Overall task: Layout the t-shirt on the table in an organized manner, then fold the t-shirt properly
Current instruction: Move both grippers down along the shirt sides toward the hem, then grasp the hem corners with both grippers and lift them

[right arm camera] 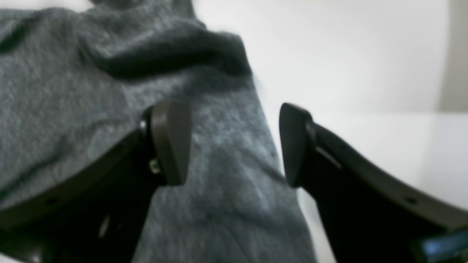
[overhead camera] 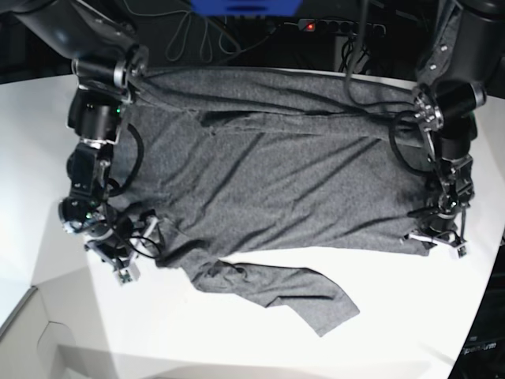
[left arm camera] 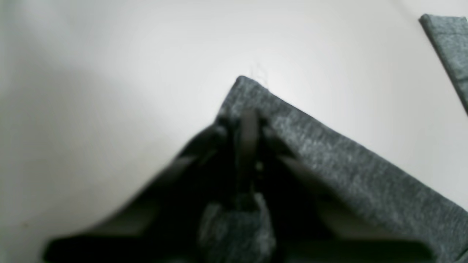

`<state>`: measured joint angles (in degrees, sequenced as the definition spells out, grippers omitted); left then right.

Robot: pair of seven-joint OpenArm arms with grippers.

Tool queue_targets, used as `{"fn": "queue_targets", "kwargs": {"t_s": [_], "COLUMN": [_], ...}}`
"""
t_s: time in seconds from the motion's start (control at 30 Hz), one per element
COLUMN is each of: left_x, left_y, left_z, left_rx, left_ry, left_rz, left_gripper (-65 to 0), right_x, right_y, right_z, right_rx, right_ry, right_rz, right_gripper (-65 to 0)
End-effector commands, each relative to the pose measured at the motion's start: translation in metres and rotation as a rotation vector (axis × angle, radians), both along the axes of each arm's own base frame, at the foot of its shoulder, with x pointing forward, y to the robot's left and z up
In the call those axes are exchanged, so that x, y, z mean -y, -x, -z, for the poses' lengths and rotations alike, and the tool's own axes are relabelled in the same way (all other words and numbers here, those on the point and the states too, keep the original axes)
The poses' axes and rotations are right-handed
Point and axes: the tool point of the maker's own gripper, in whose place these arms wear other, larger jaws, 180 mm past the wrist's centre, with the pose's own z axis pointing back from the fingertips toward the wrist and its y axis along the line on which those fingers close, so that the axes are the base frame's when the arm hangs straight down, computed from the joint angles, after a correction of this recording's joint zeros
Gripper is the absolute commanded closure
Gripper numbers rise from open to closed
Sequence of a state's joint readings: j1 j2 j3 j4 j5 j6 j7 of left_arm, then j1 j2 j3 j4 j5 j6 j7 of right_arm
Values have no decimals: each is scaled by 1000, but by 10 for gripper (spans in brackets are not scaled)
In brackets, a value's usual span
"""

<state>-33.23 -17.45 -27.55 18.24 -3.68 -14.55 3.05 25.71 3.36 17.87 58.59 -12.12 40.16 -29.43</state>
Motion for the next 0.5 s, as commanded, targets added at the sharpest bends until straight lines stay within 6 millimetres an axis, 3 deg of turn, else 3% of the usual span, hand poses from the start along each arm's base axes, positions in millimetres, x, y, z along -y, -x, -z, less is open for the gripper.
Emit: {"fn": "queue_targets", "kwargs": {"t_s": [0.0,0.23,0.47], "left_x": [8,8,7], "left_y": [14,12,20], "left_z": [20,18,25], "left_rx": [-114,-106,-117], "left_ry": [22,28,35], "left_rz": [26,27,18], "left_gripper": [0,-2,-2], "right_x": [2,-4,3], "right_y": [-15,-20,-8], "right_z": [-16,7,26], "right_rx": [56,50,19], "right_ry": [-18,-118,-134], "right_rz": [7,4,17], "right_gripper": [-385,-385,-376]}}
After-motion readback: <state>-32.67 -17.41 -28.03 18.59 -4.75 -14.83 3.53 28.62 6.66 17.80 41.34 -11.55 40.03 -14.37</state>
